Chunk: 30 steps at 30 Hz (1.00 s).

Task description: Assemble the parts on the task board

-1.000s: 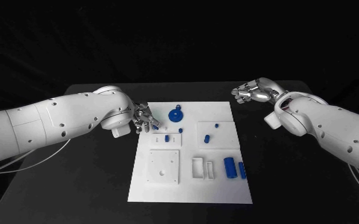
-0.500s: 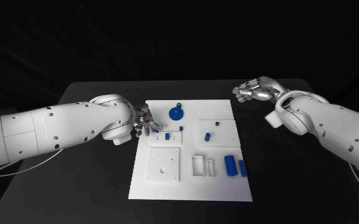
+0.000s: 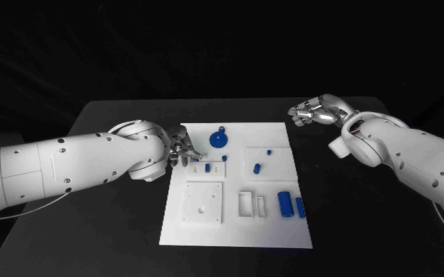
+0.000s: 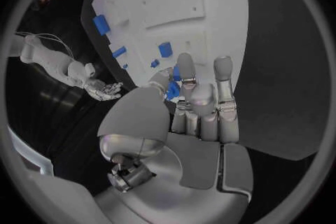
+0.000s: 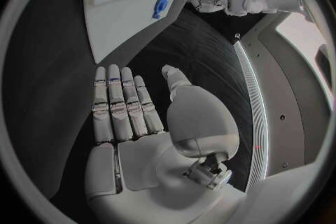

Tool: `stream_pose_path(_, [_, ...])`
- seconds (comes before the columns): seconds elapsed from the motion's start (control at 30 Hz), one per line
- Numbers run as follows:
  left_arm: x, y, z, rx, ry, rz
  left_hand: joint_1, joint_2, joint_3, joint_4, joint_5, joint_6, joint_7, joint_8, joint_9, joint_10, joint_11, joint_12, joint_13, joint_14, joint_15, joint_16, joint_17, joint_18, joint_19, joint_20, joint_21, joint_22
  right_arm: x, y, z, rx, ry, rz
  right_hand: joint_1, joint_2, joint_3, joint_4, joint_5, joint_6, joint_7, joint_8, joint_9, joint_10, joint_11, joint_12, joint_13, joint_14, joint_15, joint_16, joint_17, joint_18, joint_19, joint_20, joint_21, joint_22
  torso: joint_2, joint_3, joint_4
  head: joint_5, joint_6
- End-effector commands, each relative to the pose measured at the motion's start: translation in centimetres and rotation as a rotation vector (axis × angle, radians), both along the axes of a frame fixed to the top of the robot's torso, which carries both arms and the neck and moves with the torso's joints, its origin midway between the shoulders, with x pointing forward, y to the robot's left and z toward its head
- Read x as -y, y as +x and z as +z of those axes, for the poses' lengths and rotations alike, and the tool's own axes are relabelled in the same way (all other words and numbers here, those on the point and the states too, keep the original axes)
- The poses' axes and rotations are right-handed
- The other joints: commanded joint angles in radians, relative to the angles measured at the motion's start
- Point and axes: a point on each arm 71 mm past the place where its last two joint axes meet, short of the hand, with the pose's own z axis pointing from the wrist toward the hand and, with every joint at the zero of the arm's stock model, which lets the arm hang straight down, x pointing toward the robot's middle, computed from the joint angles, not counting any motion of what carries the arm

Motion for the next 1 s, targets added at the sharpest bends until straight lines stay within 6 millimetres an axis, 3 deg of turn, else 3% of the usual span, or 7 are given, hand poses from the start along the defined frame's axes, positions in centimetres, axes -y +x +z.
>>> stream_pose_path(0.03, [0.1, 0.0, 0.2, 0.056, 0.017, -0.005, 0.002, 0.004, 0.051, -0.044, 0.007, 0.054, -0.045, 0.003, 0.178, 0.045, -0.004, 0.005, -0.003, 0.01, 0.001, -0.008, 0.002, -0.006, 0.009, 0.0, 0.004, 0.017, 0.0, 0.0, 0.0, -0.007, 0.006, 0.009, 0.001, 0.007, -0.004, 0.0, 0.006, -0.008, 0.0, -0.005, -0.002, -0.007, 0.0, -0.003, -0.001, -0.005, 0.0, -0.003, -0.002, 0.004, -0.007, 0.002, 0.0, -0.001, 0.0, -0.0002, 0.0004, 0.001, -0.004])
stream_pose_path(0.4, [-0.1, -0.4, -0.6, 0.048, 0.023, -0.002, 0.001, 0.004, 0.054, -0.046, 0.011, 0.054, -0.045, 0.003, 0.179, 0.046, -0.004, 0.008, -0.007, 0.011, 0.002, -0.009, 0.005, -0.005, 0.01, 0.0, 0.004, 0.017, 0.0, -0.1, 0.0, -0.008, 0.006, 0.009, 0.002, 0.008, -0.005, 0.002, 0.007, -0.007, 0.0, -0.005, -0.002, -0.006, -0.001, -0.003, -0.001, -0.005, 0.0, -0.003, -0.002, 0.004, -0.007, 0.002, 0.0, -0.001, 0.0, -0.0008, 0.0002, 0.004, -0.011])
stream_pose_path(1.0, [0.0, -1.0, -2.0, 0.013, 0.031, -0.008, -0.001, 0.005, 0.056, -0.048, 0.013, 0.055, -0.045, 0.003, 0.179, 0.046, -0.004, 0.009, -0.009, 0.012, 0.002, -0.011, 0.006, -0.004, 0.01, 0.001, 0.003, 0.017, -0.1, -0.1, 0.0, -0.008, 0.007, 0.011, 0.002, 0.008, -0.005, 0.003, 0.006, -0.008, 0.0, -0.005, -0.002, -0.007, -0.001, -0.003, -0.001, -0.005, 0.0, -0.003, -0.002, 0.004, -0.007, 0.002, 0.0, -0.001, 0.0, 0.0, 0.0001, 0.007, -0.012])
